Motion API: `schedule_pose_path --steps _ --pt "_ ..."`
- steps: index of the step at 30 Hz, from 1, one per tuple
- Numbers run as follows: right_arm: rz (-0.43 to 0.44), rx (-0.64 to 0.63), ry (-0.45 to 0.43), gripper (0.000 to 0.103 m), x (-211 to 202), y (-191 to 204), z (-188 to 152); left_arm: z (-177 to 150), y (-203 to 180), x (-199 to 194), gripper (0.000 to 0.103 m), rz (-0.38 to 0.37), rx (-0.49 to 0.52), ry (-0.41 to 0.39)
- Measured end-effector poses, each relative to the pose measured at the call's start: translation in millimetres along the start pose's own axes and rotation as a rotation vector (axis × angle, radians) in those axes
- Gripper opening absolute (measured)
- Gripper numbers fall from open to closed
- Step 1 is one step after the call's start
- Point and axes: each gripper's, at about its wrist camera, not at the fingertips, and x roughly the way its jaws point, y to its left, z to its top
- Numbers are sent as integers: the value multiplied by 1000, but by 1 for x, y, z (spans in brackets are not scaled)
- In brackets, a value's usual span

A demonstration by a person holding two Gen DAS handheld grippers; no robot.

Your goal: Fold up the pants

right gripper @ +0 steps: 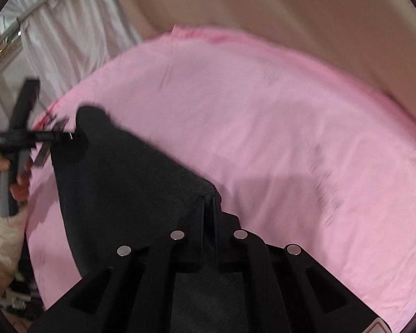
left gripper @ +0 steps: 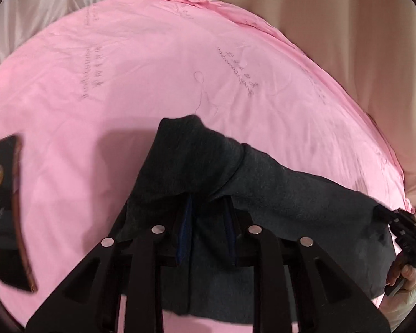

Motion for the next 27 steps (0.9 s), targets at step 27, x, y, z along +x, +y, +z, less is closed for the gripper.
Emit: schedule_pose_path --steps 27 --pt "149 281 -131 29 -97 12 -197 -60 -37 -115 37 112 123 -245"
